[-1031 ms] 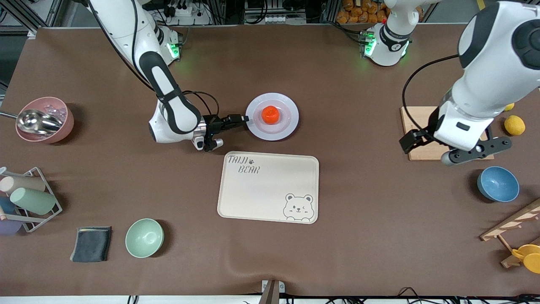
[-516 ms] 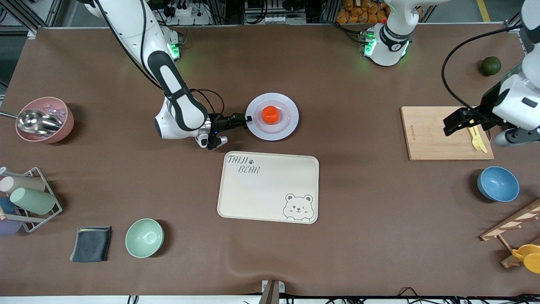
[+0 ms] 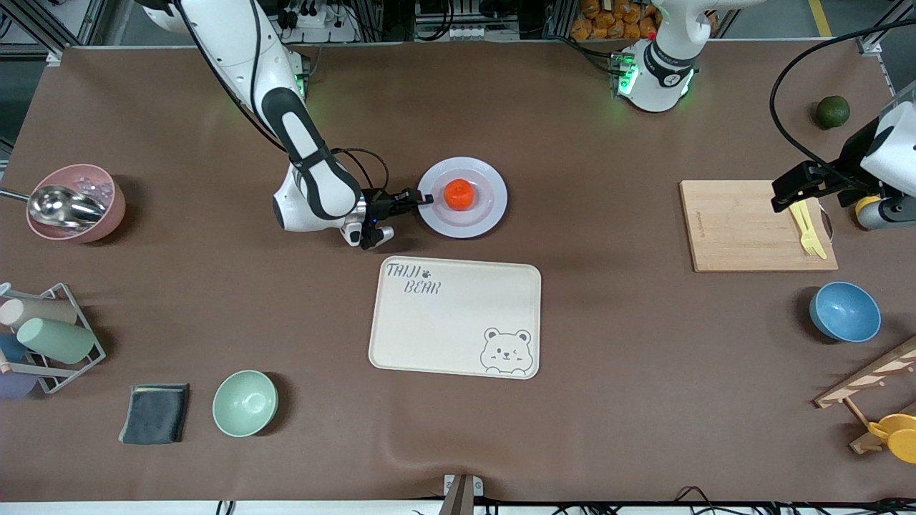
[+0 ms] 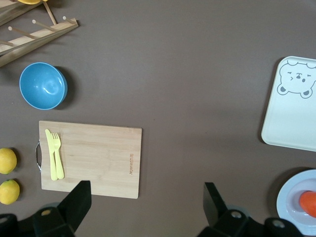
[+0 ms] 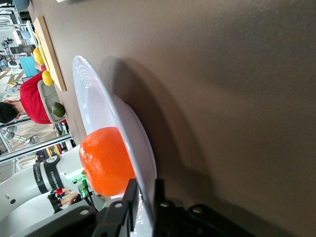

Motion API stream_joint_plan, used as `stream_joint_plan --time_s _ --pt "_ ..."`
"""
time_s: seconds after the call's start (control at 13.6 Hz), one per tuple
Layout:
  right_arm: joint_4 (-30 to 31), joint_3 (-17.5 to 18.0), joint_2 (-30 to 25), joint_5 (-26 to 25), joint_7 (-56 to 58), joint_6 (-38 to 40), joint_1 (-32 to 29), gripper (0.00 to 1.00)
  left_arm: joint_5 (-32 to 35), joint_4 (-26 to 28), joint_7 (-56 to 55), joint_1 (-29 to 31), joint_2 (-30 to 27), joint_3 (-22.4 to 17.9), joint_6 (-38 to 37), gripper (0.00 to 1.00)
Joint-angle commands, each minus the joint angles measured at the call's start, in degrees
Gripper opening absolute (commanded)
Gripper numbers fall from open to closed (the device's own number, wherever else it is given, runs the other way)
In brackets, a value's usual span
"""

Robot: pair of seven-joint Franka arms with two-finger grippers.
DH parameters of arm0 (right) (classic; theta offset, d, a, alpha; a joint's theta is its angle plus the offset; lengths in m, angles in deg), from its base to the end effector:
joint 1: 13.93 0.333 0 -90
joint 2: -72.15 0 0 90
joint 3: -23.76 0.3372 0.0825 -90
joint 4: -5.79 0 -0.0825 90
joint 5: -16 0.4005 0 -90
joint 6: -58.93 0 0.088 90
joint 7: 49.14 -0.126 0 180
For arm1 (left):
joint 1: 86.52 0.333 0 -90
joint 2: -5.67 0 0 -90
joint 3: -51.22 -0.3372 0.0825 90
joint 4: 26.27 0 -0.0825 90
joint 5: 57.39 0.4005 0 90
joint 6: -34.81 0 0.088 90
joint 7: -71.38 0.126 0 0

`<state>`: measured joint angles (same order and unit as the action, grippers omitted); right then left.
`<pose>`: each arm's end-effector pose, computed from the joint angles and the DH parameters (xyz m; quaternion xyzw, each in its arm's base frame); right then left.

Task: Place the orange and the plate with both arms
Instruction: 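Slide the plate with the right gripper onto the bear tray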

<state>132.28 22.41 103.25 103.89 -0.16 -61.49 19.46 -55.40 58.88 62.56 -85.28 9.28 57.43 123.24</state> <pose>0.4113 0.3318 0.1096 -0.8620 -0.0473 0.1581 0.4792 0.5877 -0.0445 0.6292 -0.9993 -0.0341 0.0010 0.0142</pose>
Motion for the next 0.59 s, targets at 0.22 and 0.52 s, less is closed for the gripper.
stream_joint_plan --time_s 0.22,0.52 --pt "0.16 -0.58 -1.57 1.68 0.06 2.36 -0.87 0.00 -1.28 2.39 1.61 -0.45 -2.29 -1.03 -0.37 1.00" --pt "0.34 -0.58 -3.76 1.68 0.15 9.03 -3.07 0.00 -1.28 2.48 1.61 -0.45 -2.20 -1.03 -0.37 1.00"
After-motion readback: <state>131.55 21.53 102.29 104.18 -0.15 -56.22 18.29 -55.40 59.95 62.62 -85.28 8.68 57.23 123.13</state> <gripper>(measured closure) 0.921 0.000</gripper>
